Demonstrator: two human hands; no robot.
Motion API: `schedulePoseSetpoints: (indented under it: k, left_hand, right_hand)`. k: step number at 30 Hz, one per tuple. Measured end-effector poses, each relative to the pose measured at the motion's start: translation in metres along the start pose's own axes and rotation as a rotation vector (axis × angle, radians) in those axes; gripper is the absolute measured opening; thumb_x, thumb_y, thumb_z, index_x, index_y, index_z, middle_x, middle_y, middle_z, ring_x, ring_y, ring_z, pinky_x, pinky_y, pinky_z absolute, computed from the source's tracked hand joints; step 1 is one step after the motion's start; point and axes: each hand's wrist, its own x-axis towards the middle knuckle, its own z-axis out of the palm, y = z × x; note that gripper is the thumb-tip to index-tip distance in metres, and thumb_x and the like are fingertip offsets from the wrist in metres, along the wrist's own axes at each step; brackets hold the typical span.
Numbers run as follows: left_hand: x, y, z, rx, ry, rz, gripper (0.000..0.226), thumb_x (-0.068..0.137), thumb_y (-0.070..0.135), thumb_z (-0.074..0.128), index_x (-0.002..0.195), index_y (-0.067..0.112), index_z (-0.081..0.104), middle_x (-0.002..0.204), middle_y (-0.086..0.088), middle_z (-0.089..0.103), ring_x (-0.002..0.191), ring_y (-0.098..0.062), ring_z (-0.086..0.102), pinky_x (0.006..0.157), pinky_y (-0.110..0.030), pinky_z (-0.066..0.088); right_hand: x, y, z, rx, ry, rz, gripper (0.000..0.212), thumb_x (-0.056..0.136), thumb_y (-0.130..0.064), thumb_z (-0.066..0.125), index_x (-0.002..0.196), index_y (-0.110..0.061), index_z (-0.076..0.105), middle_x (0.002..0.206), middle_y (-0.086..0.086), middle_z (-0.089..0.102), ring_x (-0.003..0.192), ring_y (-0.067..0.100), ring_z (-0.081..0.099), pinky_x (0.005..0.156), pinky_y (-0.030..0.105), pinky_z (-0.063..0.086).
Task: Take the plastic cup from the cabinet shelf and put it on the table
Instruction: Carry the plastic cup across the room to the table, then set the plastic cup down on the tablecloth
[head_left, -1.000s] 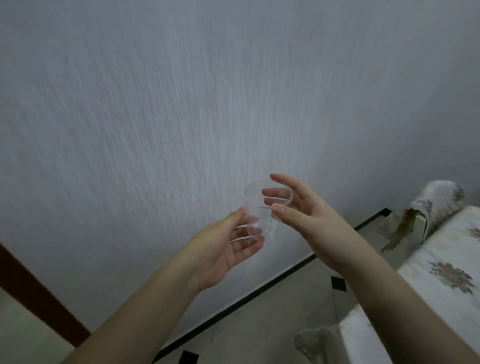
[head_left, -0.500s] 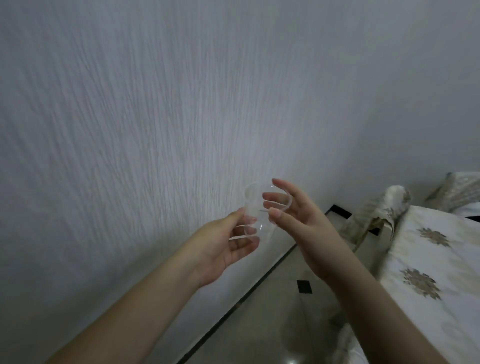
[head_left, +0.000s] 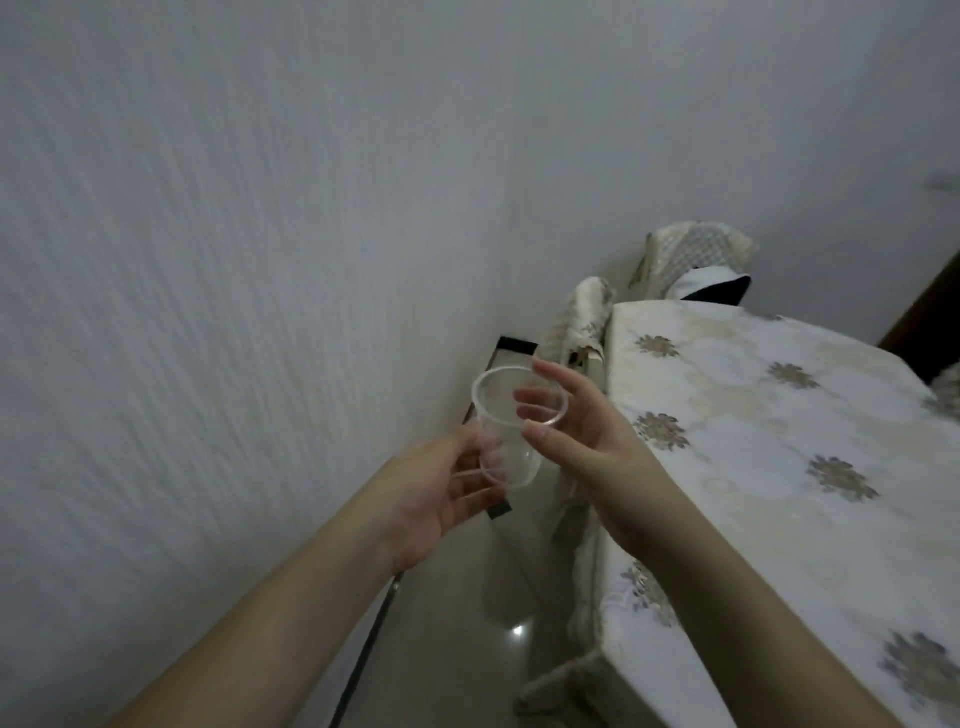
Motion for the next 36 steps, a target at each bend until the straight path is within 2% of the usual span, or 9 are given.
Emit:
schedulePoseSetpoints:
  k: [7,11,13,18,22,25,29,32,36]
  left_hand:
    - [0.056,-0.034,0.078,0.051,-0.165,-0.066,0.024,0.094,0.023,0.059,0.102,0.005,0.072,0.078,-0.006,0.076,0.067,-0.015,0.071,0.067,-0.027,0.06]
    - [0.087,-0.063,0.125,0.054,-0.203,-0.114,0.021,0.095,0.023,0.058,0.099,0.005,0.069,0.07,-0.004,0.074,0.059,-0.014,0.069,0.059,-0.025,0.06]
    - [0.105,-0.079,0.15,0.061,-0.203,-0.132,0.019,0.095,0.021,0.057,0.099,0.005,0.068,0.081,-0.009,0.071,0.064,-0.017,0.068,0.058,-0.025,0.06]
    - [0.143,-0.114,0.194,0.12,-0.202,-0.22,0.032,0.089,0.016,0.063,0.114,-0.003,0.065,0.093,-0.016,0.065,0.066,-0.019,0.067,0.057,-0.027,0.059]
    - [0.168,-0.141,0.209,0.117,-0.213,-0.275,0.022,0.088,0.018,0.063,0.104,0.003,0.068,0.085,-0.013,0.067,0.066,-0.02,0.068,0.061,-0.029,0.06]
    - [0.188,-0.157,0.214,0.115,-0.195,-0.271,0.022,0.091,0.022,0.061,0.102,0.004,0.07,0.094,-0.014,0.066,0.075,-0.021,0.069,0.063,-0.028,0.059]
    - [0.215,-0.177,0.212,0.121,-0.204,-0.28,0.033,0.093,0.035,0.06,0.108,0.006,0.069,0.105,-0.012,0.062,0.089,-0.021,0.068,0.069,-0.028,0.059]
    - [0.237,-0.192,0.21,0.14,-0.19,-0.323,0.034,0.091,0.035,0.064,0.11,0.007,0.069,0.114,-0.012,0.06,0.097,-0.021,0.066,0.07,-0.027,0.058]
    - [0.269,-0.212,0.202,0.158,-0.182,-0.383,0.025,0.089,0.029,0.066,0.103,0.009,0.071,0.101,-0.007,0.063,0.084,-0.016,0.07,0.07,-0.03,0.058]
  right_hand:
    - [-0.025,0.024,-0.08,-0.02,0.162,0.017,0.064,0.077,-0.036,0.075,0.134,-0.038,0.048,0.13,-0.005,0.061,0.122,0.007,0.055,0.102,0.036,0.045]
    - [-0.042,0.043,-0.13,-0.008,0.22,0.045,0.059,0.081,-0.03,0.075,0.132,-0.042,0.048,0.13,-0.008,0.059,0.113,-0.004,0.058,0.083,0.013,0.05]
    - [-0.05,0.055,-0.16,-0.018,0.261,0.062,0.057,0.084,-0.028,0.074,0.131,-0.045,0.047,0.127,-0.017,0.06,0.112,-0.008,0.057,0.08,0.008,0.048]
    - [-0.064,0.084,-0.214,-0.043,0.337,0.119,0.062,0.082,-0.036,0.075,0.133,-0.052,0.044,0.129,-0.023,0.059,0.118,-0.006,0.053,0.079,0.011,0.05]
    - [-0.071,0.108,-0.237,-0.057,0.361,0.153,0.062,0.077,-0.042,0.077,0.128,-0.057,0.046,0.131,-0.015,0.057,0.117,-0.007,0.053,0.082,0.014,0.05]
    - [-0.071,0.125,-0.248,-0.078,0.387,0.182,0.066,0.072,-0.049,0.077,0.129,-0.057,0.046,0.129,-0.017,0.056,0.115,-0.011,0.052,0.089,0.02,0.05]
    - [-0.066,0.154,-0.253,-0.112,0.447,0.232,0.066,0.077,-0.039,0.078,0.133,-0.05,0.045,0.13,-0.011,0.054,0.114,-0.007,0.052,0.097,0.031,0.048]
    - [-0.059,0.18,-0.252,-0.121,0.479,0.282,0.067,0.079,-0.035,0.078,0.135,-0.049,0.043,0.132,-0.008,0.052,0.113,-0.009,0.051,0.095,0.025,0.048]
    - [-0.048,0.212,-0.249,-0.13,0.524,0.362,0.066,0.081,-0.035,0.077,0.135,-0.05,0.041,0.131,-0.011,0.052,0.112,-0.016,0.047,0.089,0.018,0.046]
